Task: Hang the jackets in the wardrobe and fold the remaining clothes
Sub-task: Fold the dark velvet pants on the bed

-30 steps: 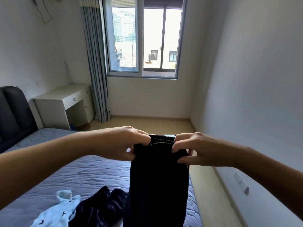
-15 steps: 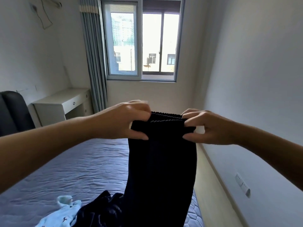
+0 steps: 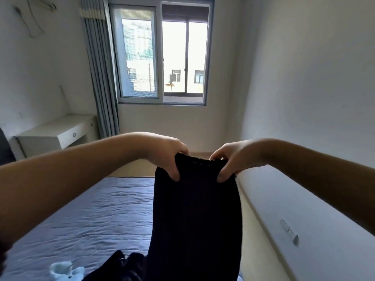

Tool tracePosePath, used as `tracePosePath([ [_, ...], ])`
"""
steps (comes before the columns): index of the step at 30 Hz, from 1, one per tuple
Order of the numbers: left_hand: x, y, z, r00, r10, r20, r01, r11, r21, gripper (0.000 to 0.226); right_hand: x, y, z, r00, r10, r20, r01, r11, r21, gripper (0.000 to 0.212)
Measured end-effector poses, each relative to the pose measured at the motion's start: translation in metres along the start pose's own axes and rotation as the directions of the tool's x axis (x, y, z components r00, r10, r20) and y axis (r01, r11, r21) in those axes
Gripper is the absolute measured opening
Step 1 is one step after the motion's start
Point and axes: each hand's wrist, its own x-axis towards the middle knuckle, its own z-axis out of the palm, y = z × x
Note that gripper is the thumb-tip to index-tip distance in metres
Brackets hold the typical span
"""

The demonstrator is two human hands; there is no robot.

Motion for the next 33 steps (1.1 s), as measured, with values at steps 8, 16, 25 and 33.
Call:
tracePosePath([
  [8, 0.131, -0.024, -0.058, 0.802, -0.150, -0.579, 0.254, 0.962, 0.103, 0.022, 0.095, 0.003, -0.082, 0.596, -0.206, -0.776, -0.192, 0.902, -0.387, 0.018],
  [16, 0.130, -0.017, -0.148, 0.394, 0.058, -0.917, 0.259, 0.950, 0.172, 0.023, 0.058, -0.037, -0.169, 0.169, -0.457, -0.873, -0.196, 0.852, -0.485, 0.031],
  [25, 0.138, -0.017, -0.004, 0.692, 0.124, -0.711, 0.003, 0.985, 0.174, 0.045, 0.066, 0.061, -0.047, 0.367, -0.352, -0.861, -0.152, 0.890, -0.429, 0.024],
  [33, 0.110, 0.001, 0.277, 0.954, 0.043, -0.295, -0.053, 0.998, -0.025, 0.036, 0.074, 0.191, 0.204, 0.767, 0.062, -0.638, -0.186, 0.974, -0.129, 0.020],
])
